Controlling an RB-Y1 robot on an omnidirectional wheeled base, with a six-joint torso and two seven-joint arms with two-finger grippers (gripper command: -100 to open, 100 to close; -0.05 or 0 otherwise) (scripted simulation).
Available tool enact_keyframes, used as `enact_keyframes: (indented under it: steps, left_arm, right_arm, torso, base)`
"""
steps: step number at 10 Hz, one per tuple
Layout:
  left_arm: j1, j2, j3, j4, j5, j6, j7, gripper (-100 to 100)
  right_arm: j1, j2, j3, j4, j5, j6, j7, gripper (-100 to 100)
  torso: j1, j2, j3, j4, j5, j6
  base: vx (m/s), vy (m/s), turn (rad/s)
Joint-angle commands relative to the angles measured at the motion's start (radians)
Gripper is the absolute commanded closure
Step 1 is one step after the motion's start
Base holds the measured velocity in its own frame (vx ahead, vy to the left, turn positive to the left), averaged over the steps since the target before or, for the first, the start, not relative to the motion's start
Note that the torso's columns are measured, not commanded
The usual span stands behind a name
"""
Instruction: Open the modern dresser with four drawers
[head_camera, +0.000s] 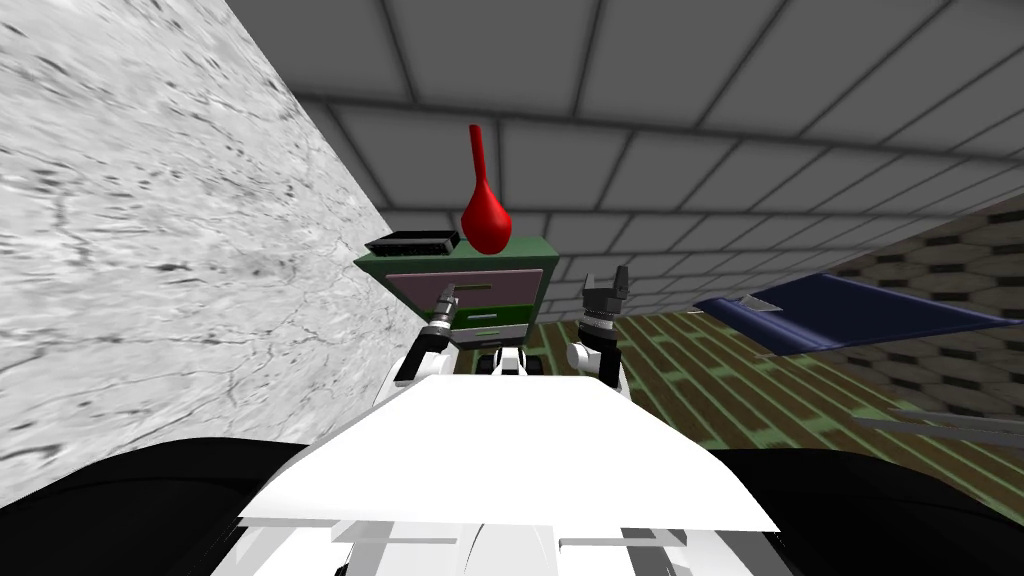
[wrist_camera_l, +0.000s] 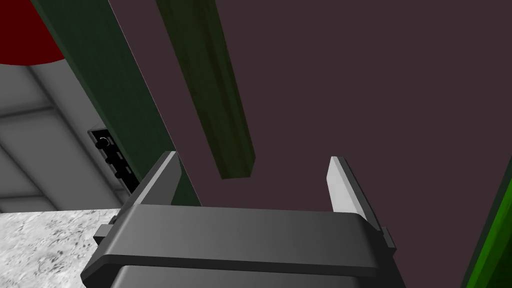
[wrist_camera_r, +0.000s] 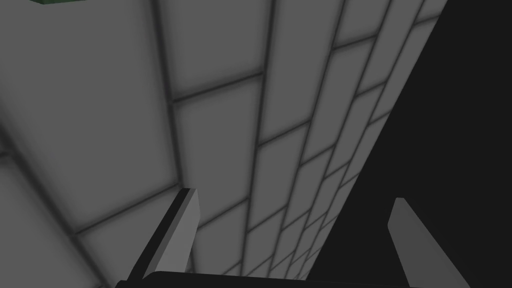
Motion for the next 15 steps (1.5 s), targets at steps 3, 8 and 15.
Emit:
enact_keyframes:
  steps: [3,8,15]
  left_arm:
    - [-0.057,-0.029,0.043,0.026,-0.009,0.03,-0.003,100]
    - [-0.132,-0.064,0.096,0.06,-0.02,0.066,-0.007,100]
    - [-0.127,0.052,0.105,0.025,-0.019,0.112,-0.005,-100]
  right_arm:
    - [-0.001,0.0,0.0,0.0,0.0,0.0,0.0,0]
    - [-0.001,0.0,0.0,0.0,0.0,0.0,0.0,0]
    - [0.0,0.0,0.0,0.0,0.0,0.0,0.0,0]
  torso:
    - [0.001,0.007,0.005,0.002,0.001,0.001]
    - [-0.001,0.002,0.001,0.001,0.0,0.0]
    - [0.0,-0.001,0.0,0.0,0.0,0.0]
  base:
    - [-0.176,-0.013,-0.13]
    - [-0.196,-0.015,-0.119]
    - [0.06,0.012,-0.006]
